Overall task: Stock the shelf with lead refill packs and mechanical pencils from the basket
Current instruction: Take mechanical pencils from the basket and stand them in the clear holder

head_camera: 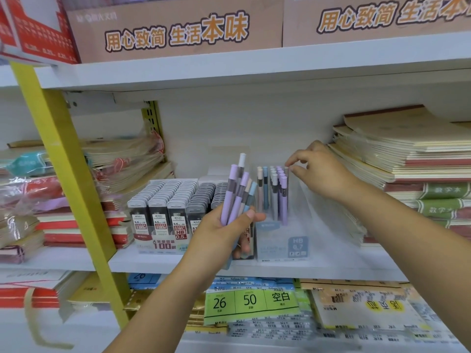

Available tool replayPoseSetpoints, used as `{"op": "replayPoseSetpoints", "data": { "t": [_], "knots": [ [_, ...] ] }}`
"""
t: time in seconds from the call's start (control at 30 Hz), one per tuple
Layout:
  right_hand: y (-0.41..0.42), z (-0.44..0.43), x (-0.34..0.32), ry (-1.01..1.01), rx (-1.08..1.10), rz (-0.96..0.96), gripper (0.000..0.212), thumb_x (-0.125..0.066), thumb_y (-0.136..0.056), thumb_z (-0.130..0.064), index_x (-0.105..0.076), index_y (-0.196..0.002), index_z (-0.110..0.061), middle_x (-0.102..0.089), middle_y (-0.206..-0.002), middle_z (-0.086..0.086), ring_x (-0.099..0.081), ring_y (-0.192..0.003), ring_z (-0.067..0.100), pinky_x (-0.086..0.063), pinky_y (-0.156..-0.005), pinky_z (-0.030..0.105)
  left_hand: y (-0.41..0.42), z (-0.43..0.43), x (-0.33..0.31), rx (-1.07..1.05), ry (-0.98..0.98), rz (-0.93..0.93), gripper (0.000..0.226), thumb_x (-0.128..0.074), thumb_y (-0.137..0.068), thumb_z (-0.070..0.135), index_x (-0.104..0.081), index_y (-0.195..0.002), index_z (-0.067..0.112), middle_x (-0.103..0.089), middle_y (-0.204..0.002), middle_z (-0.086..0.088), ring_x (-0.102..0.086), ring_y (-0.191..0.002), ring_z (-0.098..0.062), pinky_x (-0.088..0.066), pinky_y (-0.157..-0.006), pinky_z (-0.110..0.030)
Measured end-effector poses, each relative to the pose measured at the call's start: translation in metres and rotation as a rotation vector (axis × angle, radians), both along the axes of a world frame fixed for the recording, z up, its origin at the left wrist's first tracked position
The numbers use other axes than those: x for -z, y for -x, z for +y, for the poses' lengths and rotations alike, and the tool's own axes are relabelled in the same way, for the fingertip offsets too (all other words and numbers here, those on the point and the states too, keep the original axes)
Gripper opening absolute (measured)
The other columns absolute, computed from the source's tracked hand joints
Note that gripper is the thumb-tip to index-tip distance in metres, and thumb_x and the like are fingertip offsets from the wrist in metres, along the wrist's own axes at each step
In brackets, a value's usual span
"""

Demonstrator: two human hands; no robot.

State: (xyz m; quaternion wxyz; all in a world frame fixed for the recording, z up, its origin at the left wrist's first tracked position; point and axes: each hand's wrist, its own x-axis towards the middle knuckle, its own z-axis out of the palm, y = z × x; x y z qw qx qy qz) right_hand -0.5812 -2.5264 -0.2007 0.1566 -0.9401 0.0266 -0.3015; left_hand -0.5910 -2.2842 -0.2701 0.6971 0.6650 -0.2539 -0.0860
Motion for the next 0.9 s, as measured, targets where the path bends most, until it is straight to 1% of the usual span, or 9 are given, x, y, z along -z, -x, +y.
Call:
{"op": "replayPoseSetpoints", "data": {
  "t": [0.1, 0.2, 0.3, 0.43, 0.53, 0.6, 0.73, 0.83, 0.9],
  "knots": [
    [0.022, 0.015, 0.000, -0.139, -0.056, -0.244, 0.022, -0.055, -0.096, -0.013, -0.069, -0.110, -0.021, -0.055, -0.098, -0.003, -0.054, -0.085, 0.012, -0.036, -0.074, 0.014, 0.001, 0.001, -0.004, 0.039, 0.035, 0.047, 0.017, -0.062, -0.098, 0.026, -0.064, -0.110, 0.015, -0.078, -0.105, 0.000, -0.053, -0.051, -0.012, -0.046, -0.048, -0.025],
    [0.046, 0.043, 0.003, -0.395, -0.285, -0.126, 0.015, -0.058, -0.094, -0.025, -0.068, -0.102, -0.033, -0.068, -0.082, -0.017, -0.060, -0.076, -0.003, -0.041, -0.063, 0.002, 0.004, 0.000, -0.007, 0.075, 0.045, 0.046, 0.020, -0.064, -0.096, 0.027, -0.063, -0.111, 0.013, -0.079, -0.101, -0.003, -0.054, -0.052, -0.011, -0.046, -0.048, -0.023],
    [0.058, 0.068, 0.007, -0.678, -0.498, 0.072, 0.016, -0.065, -0.090, -0.023, -0.071, -0.103, -0.030, -0.075, -0.088, -0.013, -0.067, -0.077, -0.004, -0.046, -0.063, 0.006, 0.008, -0.003, -0.009, 0.116, 0.043, 0.020, 0.024, -0.067, -0.091, 0.032, -0.065, -0.111, 0.018, -0.078, -0.096, -0.005, -0.057, -0.053, -0.010, -0.049, -0.049, -0.023],
    [0.060, 0.074, 0.007, -0.821, -0.467, -0.041, 0.014, -0.065, -0.090, -0.015, -0.073, -0.101, -0.014, -0.075, -0.079, -0.001, -0.065, -0.065, 0.002, -0.047, -0.056, 0.013, 0.010, -0.002, -0.007, 0.175, 0.074, 0.066, 0.038, -0.067, -0.081, 0.041, -0.066, -0.113, 0.020, -0.078, -0.092, -0.006, -0.068, -0.061, -0.014, -0.056, -0.055, -0.025],
    [0.059, 0.067, 0.002, -0.932, -0.433, -0.139, 0.014, -0.064, -0.090, -0.010, -0.068, -0.102, -0.004, -0.071, -0.071, 0.000, -0.063, -0.059, 0.005, -0.047, -0.051, 0.015, 0.008, 0.001, -0.005, 0.143, 0.064, 0.091, 0.035, -0.065, -0.088, 0.040, -0.063, -0.115, 0.017, -0.077, -0.088, -0.006, -0.065, -0.057, -0.015, -0.052, -0.048, -0.025],
    [0.060, 0.062, -0.002, -0.930, -0.431, -0.187, 0.010, -0.062, -0.092, -0.010, -0.067, -0.100, -0.006, -0.071, -0.070, 0.000, -0.065, -0.059, 0.008, -0.049, -0.051, 0.016, 0.007, 0.003, -0.005, 0.077, 0.027, 0.050, 0.024, -0.062, -0.096, 0.035, -0.063, -0.114, 0.019, -0.077, -0.089, -0.005, -0.059, -0.051, -0.012, -0.044, -0.042, -0.023],
    [0.060, 0.047, -0.023, -0.769, -0.370, -0.481, 0.010, -0.059, -0.095, -0.015, -0.062, -0.090, -0.024, -0.068, -0.073, -0.004, -0.064, -0.062, 0.006, -0.049, -0.053, 0.017, 0.007, 0.005, -0.003, -0.058, 0.015, -0.016, 0.012, -0.058, -0.100, 0.030, -0.062, -0.107, 0.021, -0.078, -0.088, -0.002, -0.053, -0.043, -0.009, -0.039, -0.038, -0.020],
    [0.049, 0.047, -0.028, -0.495, -0.360, -0.388, 0.017, -0.062, -0.093, -0.015, -0.059, -0.087, -0.031, -0.068, -0.081, 0.000, -0.064, -0.071, 0.012, -0.050, -0.063, 0.020, 0.010, 0.007, -0.001, -0.089, 0.002, -0.045, 0.021, -0.057, -0.101, 0.031, -0.065, -0.110, 0.014, -0.076, -0.075, 0.008, -0.049, -0.039, -0.006, -0.038, -0.038, -0.018],
    [0.040, 0.048, -0.022, -0.430, -0.331, -0.303, 0.016, -0.063, -0.093, -0.017, -0.059, -0.087, -0.031, -0.069, -0.085, 0.007, -0.065, -0.077, 0.021, -0.050, -0.070, 0.026, 0.010, 0.006, -0.001, -0.093, -0.001, -0.048, 0.023, -0.057, -0.101, 0.030, -0.066, -0.110, 0.010, -0.071, -0.063, 0.013, -0.046, -0.037, -0.005, -0.038, -0.038, -0.017]
  ]
}}
